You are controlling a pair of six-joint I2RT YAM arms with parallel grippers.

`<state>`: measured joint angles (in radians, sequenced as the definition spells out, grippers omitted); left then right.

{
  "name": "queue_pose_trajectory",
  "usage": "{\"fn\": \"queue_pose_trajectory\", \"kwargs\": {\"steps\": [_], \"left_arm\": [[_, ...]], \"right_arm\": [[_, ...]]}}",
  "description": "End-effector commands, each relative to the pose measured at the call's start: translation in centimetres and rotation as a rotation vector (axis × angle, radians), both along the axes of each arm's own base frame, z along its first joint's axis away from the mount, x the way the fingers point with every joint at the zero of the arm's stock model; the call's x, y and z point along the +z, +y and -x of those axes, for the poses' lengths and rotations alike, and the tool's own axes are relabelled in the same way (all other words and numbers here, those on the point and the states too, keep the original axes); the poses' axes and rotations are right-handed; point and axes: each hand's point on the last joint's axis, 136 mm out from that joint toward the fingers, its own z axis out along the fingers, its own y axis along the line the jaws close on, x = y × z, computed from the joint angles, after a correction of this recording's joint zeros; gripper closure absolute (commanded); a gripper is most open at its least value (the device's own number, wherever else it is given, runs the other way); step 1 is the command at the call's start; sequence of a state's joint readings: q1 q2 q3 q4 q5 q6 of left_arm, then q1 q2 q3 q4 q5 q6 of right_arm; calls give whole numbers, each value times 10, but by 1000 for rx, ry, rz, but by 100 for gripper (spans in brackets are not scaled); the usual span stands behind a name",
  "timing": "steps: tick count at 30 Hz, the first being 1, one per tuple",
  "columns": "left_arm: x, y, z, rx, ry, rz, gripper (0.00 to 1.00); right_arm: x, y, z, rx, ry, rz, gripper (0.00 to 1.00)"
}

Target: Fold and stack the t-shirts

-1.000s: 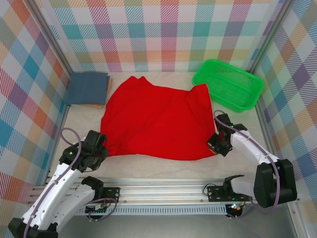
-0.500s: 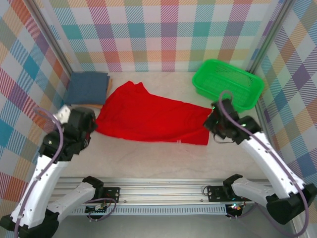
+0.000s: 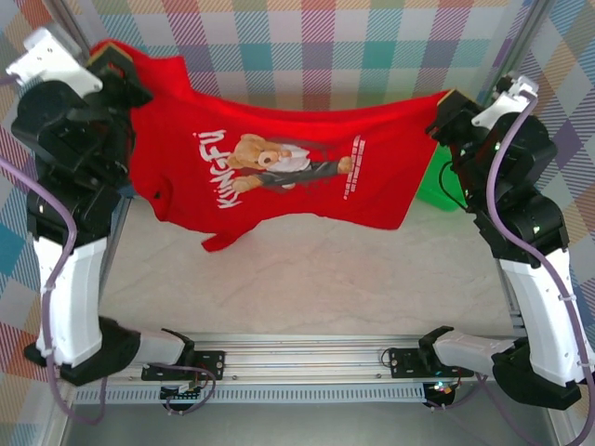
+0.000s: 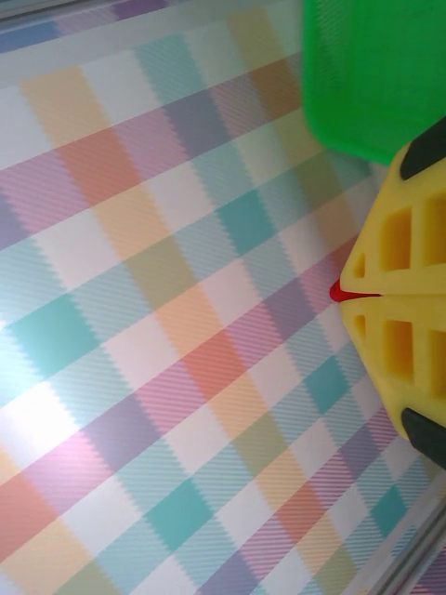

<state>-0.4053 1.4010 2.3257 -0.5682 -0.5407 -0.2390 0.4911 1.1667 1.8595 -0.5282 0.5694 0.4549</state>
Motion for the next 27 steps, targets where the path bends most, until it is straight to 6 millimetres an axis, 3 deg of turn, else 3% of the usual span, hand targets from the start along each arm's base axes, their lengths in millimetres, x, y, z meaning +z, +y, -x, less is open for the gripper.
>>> {"fn": "queue_pose_trajectory", "kwargs": {"steps": [1,4,8,12,19,25,27], "left_arm": [[28,-17,-24,-51,-76,-84,100],[26,-16,-65,-96,-79,-38,100],[20,-1,-111,-145,-112,39,100],[29,8,-129,-222,-193,96,100],[51,14,-131,-344,-317,195,100],[84,8,-94,-429,-436,221,100],[84,3,-84,-451,-405,227,100]], "right_arm": [[32,-4,-6,-41,-98,37,100],[36,2,-20,-18,-99,27,100],[27,-3,-48,-14,-57,-37,100],[23,-9,-70,-6,-39,-64,100],[29,-25,-90,-3,-44,-103,100],[42,-40,-80,-26,-67,-114,100],[36,-43,-74,-25,-48,-113,100]]}}
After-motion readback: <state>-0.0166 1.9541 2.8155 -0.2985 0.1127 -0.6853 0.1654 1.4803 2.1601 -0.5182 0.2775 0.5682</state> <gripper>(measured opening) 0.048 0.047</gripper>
